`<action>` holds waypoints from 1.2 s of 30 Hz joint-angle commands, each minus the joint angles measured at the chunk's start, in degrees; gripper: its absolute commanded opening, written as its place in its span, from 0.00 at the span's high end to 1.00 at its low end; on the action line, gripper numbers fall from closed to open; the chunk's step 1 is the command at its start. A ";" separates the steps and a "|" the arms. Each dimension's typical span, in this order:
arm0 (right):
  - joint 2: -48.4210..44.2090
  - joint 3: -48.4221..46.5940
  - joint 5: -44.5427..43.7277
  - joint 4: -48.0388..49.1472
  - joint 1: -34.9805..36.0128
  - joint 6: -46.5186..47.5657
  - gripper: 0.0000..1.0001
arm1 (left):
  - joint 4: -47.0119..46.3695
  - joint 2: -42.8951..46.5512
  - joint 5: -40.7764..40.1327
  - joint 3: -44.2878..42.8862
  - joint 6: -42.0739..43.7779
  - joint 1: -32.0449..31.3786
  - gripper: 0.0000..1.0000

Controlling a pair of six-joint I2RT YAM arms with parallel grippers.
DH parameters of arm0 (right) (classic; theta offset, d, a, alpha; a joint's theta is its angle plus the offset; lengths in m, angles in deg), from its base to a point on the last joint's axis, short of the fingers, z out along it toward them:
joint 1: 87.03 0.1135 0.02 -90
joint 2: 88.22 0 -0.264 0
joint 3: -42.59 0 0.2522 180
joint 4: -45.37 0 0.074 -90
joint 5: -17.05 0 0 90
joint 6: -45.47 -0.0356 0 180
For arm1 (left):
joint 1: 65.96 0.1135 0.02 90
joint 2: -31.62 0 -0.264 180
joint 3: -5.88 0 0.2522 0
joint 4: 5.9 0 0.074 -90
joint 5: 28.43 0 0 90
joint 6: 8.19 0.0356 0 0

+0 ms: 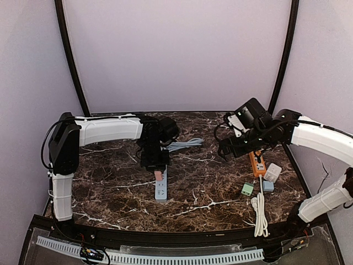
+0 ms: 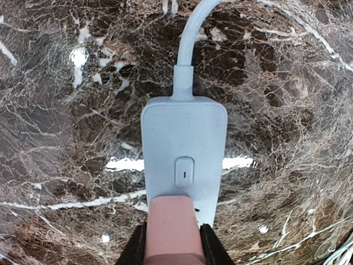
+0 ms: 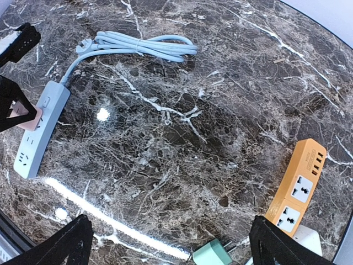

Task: Insert the plug

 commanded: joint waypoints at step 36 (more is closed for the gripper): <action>-1.46 0.52 -4.57 -3.45 -0.35 -0.63 0.01 | -6.25 -7.28 0.68 9.12 -7.24 -3.17 0.99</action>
